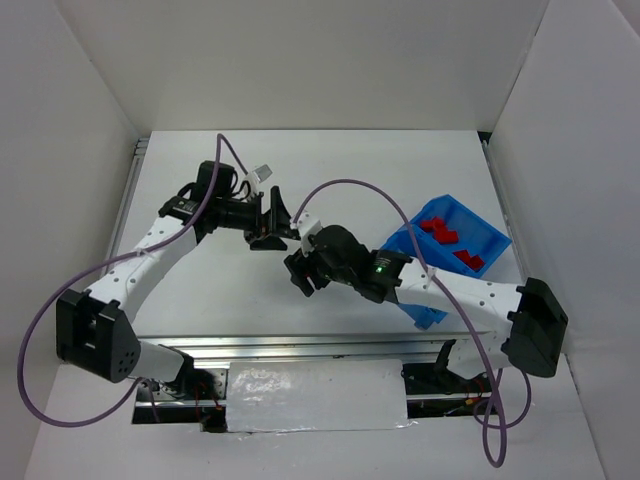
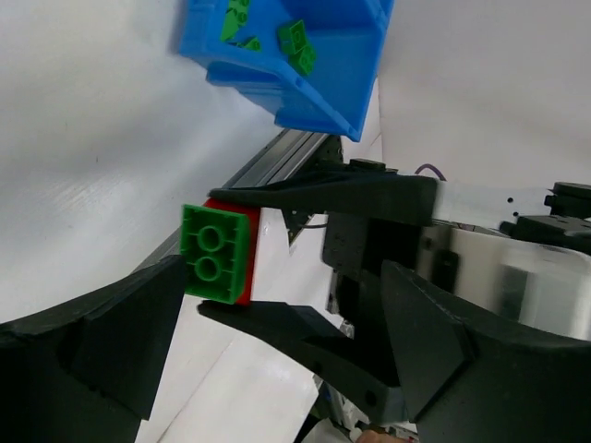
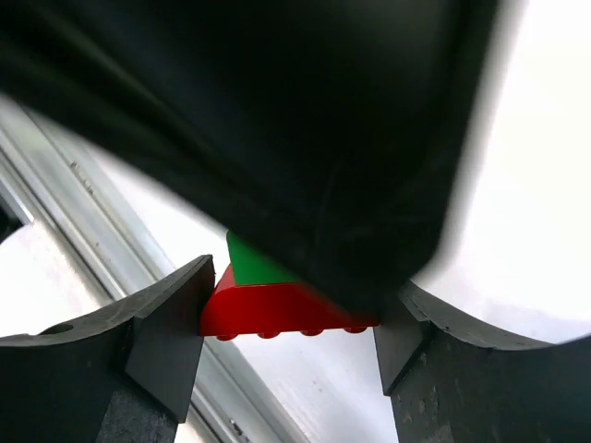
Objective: Sort the legos into containers by color
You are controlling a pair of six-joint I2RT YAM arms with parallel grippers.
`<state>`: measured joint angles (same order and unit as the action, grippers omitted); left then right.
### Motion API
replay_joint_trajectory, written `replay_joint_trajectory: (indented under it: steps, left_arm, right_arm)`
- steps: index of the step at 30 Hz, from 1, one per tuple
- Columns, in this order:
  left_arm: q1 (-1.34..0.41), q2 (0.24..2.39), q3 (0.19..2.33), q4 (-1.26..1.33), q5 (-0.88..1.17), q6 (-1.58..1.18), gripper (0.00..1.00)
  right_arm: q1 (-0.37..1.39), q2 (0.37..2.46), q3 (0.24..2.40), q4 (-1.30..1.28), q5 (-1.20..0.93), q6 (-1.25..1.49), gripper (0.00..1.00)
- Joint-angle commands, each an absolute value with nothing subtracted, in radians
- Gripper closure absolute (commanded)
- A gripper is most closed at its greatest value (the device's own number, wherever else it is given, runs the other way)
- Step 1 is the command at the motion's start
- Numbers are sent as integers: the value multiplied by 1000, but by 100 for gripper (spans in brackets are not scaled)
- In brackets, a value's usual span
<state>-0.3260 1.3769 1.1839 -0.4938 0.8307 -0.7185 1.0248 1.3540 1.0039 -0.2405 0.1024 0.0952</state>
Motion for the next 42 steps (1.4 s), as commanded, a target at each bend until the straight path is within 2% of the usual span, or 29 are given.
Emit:
replay_joint_trajectory:
  steps: [1, 9, 18, 27, 28, 30, 32, 33, 34, 42]
  left_arm:
    - [-342, 1413, 1203, -466, 830, -732, 3]
    - [-359, 1431, 1193, -465, 819, -712, 3]
    - [-408, 1448, 1189, -377, 890, -767, 14]
    - [-408, 1485, 1203, -354, 896, -776, 44]
    - [-408, 1491, 1204, -348, 900, -776, 56]
    - [-408, 1502, 1215, -350, 904, -769, 72]
    - [-408, 1509, 1224, -353, 908, -761, 78]
    - [-408, 1514, 1232, -351, 913, -759, 92]
    - [-408, 1525, 1235, -347, 920, -756, 98]
    - [-393, 1514, 1316, -377, 853, -698, 100]
  right_arm:
    - [1009, 1279, 1003, -226, 164, 98, 100]
    - [957, 1221, 989, -186, 161, 118, 100]
    - [916, 1250, 1031, -135, 155, 120, 100]
    - [910, 1273, 1065, -127, 87, 120, 100]
    - [907, 1276, 1066, -130, 69, 120, 100]
    - [905, 1279, 1065, -133, 58, 118, 100]
    - [904, 1279, 1062, -140, 20, 109, 100]
    - [904, 1281, 1062, -146, 6, 100, 100]
    - [894, 1284, 1062, -162, 3, 97, 100]
    - [822, 1224, 996, -227, -112, 81, 100]
